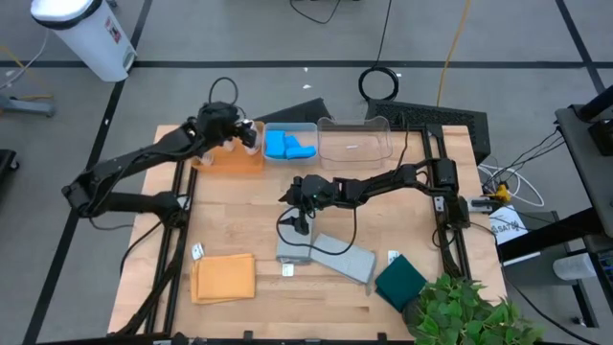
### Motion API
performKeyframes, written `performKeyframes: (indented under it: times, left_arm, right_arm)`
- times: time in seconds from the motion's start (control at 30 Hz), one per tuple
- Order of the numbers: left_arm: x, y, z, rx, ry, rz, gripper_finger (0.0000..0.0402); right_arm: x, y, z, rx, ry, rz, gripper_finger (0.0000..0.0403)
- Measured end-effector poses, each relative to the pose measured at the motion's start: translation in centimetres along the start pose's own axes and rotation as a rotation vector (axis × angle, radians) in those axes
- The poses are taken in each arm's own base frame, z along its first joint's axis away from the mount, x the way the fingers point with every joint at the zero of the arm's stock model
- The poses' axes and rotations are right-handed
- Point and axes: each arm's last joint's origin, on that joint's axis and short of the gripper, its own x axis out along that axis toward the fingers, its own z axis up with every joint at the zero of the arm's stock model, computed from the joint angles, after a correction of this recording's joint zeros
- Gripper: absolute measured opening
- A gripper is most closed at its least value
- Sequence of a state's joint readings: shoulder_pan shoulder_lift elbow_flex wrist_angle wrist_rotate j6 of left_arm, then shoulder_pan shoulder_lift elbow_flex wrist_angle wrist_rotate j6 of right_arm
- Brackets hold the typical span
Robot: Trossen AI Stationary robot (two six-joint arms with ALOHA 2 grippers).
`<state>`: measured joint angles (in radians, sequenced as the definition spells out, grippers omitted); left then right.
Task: Pick & Place Kitchen Items
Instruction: Put the gray towel into the right transparent bin
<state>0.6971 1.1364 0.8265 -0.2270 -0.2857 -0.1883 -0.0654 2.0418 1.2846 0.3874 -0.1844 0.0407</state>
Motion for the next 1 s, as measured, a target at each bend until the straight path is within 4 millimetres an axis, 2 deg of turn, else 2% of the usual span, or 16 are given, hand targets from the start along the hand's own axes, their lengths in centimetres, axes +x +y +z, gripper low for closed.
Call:
performKeyframes:
  times: [0.27,0.43,0.53,0.8,1.0]
  left_arm:
    - [-5.6,1.0,0.5,0.018,-0.046,-0.201,0.0237]
    - [-9.3,1.8,-0.1,0.066,-0.069,-0.265,0.0237]
    - [-11.0,2.0,-1.3,0.076,-0.108,-0.315,0.0237]
    - [-12.5,2.5,-7.2,0.089,-0.228,-0.457,0.0237]
    - [-11.8,2.2,-10.6,0.105,-0.27,-0.601,0.0237]
  right_arm:
    - [0.0,0.0,0.0,0.001,0.005,0.0,0.0328]
    - [0.0,0.0,-0.1,0.003,0.015,0.0,0.0329]
    - [0.0,0.0,-0.3,0.005,0.027,0.0,0.0331]
    - [-1.1,0.2,0.7,0.009,0.043,0.001,0.0327]
    - [-3.4,0.8,2.9,0.058,0.045,0.002,0.0331]
